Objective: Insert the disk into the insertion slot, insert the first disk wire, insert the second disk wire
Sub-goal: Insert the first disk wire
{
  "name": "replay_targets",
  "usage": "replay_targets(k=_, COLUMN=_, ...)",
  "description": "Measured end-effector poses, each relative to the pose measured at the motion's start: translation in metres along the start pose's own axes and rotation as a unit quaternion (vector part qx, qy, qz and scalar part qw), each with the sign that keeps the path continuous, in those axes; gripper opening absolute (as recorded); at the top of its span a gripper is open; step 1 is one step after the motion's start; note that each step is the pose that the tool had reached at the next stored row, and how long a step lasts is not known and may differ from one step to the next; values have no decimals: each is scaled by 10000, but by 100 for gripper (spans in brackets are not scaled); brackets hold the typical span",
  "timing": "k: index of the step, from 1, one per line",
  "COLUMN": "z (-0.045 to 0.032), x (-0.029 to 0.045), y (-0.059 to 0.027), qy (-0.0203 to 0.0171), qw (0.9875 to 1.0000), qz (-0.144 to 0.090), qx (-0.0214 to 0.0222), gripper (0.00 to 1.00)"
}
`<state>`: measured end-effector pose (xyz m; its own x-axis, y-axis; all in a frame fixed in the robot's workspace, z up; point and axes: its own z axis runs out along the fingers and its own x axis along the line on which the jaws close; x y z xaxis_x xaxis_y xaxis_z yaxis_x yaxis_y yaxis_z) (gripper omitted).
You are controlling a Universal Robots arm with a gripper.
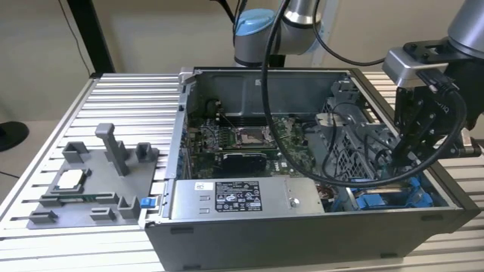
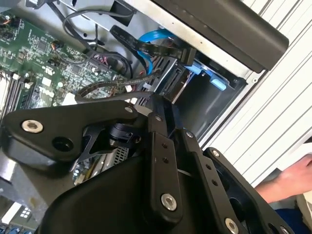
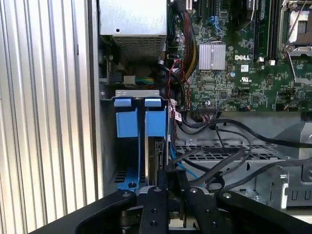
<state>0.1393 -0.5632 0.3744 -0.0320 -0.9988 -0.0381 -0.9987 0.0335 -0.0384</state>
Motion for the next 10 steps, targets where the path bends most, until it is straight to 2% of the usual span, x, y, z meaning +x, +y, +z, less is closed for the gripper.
replay_targets(k=5, z=6, x=8, y=-34, qy=0, qw=10000, qz=0, qx=-1, gripper=0)
replay_targets(k=10, z=22, x=17, y=-90, qy=-46, qw=10000, qz=2, qx=-5, gripper=0)
